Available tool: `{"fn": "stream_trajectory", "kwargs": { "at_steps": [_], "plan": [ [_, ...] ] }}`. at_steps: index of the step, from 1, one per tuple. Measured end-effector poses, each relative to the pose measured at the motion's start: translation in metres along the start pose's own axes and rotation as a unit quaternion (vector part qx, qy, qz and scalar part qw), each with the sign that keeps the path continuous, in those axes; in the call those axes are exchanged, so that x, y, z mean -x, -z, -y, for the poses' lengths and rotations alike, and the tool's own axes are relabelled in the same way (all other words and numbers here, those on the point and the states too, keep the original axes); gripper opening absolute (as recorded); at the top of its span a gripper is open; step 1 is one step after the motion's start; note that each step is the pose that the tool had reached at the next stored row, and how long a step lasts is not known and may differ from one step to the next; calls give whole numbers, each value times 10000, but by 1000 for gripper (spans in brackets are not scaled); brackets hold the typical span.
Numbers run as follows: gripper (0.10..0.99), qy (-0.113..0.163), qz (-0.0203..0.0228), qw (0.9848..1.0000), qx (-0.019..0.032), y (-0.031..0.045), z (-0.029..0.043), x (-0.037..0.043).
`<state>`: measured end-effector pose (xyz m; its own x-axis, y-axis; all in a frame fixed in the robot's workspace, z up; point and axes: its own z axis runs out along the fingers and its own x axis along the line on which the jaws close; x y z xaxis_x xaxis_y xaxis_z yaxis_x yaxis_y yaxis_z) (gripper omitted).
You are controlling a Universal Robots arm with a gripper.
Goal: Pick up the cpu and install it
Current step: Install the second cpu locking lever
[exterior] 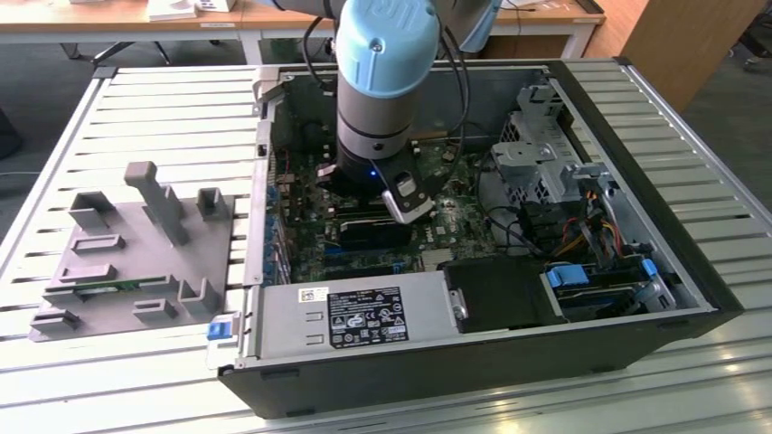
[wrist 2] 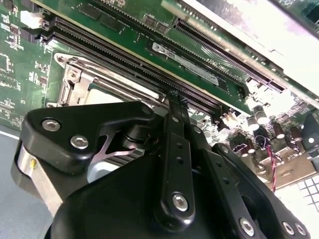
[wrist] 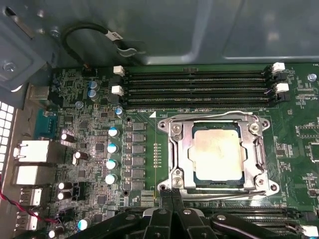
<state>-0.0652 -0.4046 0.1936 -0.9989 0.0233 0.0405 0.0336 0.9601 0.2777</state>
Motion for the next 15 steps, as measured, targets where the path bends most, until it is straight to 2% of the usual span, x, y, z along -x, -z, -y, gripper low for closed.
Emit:
{"fn": "stream_trajectory", "kwargs": {
  "at_steps": [6,12,15],
  "plan": [
    [106,4,-4,9999,105,-14,4,-6],
    [106,6,-5,9999,164,-27,5,-40],
    [106,6,-6,9999,172,-46,6,-47]
  ]
}}
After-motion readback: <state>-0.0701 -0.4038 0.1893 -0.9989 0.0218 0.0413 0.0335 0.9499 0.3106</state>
